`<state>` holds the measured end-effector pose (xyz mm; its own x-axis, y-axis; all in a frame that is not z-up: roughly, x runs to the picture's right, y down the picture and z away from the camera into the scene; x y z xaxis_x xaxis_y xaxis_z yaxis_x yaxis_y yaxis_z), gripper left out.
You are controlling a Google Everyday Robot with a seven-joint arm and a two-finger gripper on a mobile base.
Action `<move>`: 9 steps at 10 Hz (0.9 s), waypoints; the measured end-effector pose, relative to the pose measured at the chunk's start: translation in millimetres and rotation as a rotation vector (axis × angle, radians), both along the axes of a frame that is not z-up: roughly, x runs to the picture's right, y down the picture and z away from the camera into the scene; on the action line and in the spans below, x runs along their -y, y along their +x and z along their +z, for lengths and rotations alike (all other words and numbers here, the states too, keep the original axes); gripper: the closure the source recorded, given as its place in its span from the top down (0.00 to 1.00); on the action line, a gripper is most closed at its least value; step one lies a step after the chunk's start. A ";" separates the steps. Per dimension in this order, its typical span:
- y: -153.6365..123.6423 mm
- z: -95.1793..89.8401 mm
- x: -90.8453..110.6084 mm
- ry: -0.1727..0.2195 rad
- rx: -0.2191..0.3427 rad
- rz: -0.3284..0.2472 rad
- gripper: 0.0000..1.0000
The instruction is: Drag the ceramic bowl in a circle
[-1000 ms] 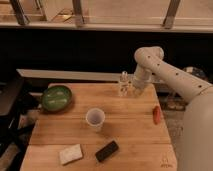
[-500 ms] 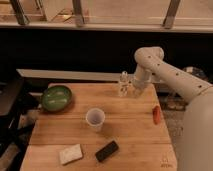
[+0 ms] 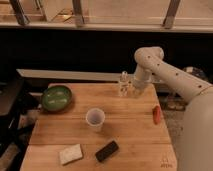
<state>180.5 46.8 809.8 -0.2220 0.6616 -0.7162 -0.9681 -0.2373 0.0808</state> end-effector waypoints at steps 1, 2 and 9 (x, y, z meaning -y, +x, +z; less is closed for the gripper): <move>-0.1 0.0 0.0 0.000 0.000 0.000 0.04; -0.1 0.0 0.0 0.000 0.000 0.000 0.04; -9.9 0.7 3.8 0.011 0.037 0.033 0.01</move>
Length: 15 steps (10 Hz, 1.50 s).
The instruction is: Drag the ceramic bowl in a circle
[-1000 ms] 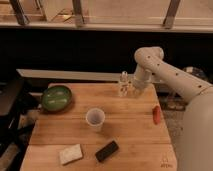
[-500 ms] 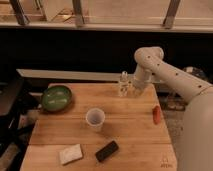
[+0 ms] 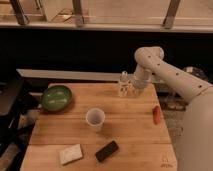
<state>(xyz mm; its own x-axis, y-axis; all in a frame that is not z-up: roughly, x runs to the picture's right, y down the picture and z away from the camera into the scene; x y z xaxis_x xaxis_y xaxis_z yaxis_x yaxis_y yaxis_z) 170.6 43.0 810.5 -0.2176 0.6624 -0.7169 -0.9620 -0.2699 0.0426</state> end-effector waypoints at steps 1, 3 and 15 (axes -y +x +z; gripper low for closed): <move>-12.5 1.9 4.9 0.022 0.046 0.032 0.00; -40.8 6.4 10.5 0.055 0.119 0.042 0.16; -204.5 29.5 27.8 0.110 0.303 -0.148 0.80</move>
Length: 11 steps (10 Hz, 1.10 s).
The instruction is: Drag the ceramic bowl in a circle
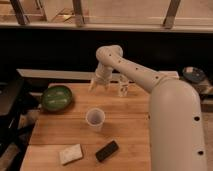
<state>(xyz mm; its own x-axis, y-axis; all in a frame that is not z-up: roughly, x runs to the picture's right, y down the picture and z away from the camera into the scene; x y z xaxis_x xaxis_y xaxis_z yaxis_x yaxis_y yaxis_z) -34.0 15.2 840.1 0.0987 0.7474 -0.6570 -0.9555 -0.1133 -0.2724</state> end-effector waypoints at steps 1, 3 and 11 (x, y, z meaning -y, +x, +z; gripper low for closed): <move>-0.4 0.1 -0.4 -0.001 0.000 -0.001 0.80; -4.8 1.4 1.9 0.000 0.007 0.013 0.80; -133.7 55.1 -5.0 0.026 0.176 -0.010 0.80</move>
